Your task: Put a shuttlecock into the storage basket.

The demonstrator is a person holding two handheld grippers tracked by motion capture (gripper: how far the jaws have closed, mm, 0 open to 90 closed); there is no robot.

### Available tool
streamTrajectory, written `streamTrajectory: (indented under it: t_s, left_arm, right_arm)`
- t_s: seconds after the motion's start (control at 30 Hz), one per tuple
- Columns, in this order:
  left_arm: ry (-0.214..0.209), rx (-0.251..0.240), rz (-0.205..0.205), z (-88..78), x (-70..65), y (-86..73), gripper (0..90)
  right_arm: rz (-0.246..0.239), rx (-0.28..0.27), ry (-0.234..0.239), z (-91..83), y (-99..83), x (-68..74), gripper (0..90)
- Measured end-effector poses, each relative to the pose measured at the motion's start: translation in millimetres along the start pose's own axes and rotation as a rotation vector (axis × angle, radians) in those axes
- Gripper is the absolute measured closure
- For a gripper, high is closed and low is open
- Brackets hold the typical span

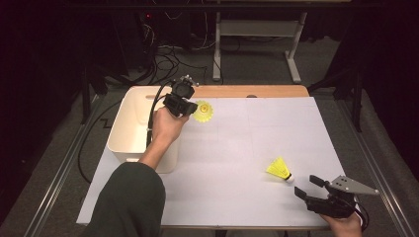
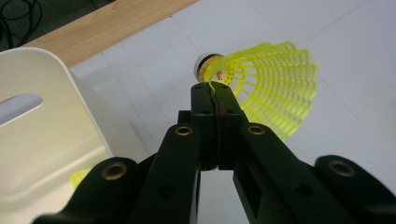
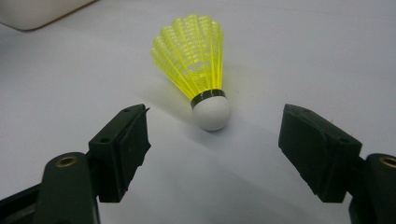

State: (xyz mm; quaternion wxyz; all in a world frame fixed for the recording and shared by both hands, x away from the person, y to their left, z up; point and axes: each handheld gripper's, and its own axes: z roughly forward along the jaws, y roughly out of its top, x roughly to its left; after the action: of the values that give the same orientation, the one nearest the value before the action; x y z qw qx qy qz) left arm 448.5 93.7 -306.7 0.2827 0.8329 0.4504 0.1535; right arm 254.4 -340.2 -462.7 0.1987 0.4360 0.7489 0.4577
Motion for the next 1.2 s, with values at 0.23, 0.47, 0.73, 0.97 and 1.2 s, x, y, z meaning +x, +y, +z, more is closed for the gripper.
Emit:
streamTrajectory:
  t_s: [0.23,0.47,0.73,0.97,1.2]
  left_arm:
    - [0.000,-0.002,-0.013,-3.6,4.7,-1.8,89.5]
    - [-0.003,-0.008,-0.023,-6.6,8.2,-2.4,89.5]
    - [-0.007,-0.015,-0.024,-10.5,11.6,-3.3,89.6]
    - [0.003,-0.019,-0.029,-14.4,16.0,-5.1,89.6]
    - [0.003,-0.026,-0.035,-17.5,19.9,-7.0,89.6]
  right_arm:
    - [0.001,0.001,-0.001,0.1,0.0,0.0,24.8]
    - [0.000,0.000,0.001,0.1,-0.1,-0.3,24.8]
    - [0.002,0.001,-0.002,0.2,0.0,-0.3,24.8]
    - [0.001,0.000,0.001,-0.2,-0.1,-0.4,24.8]
    - [0.001,-0.001,0.001,-0.3,-0.1,-0.1,24.8]
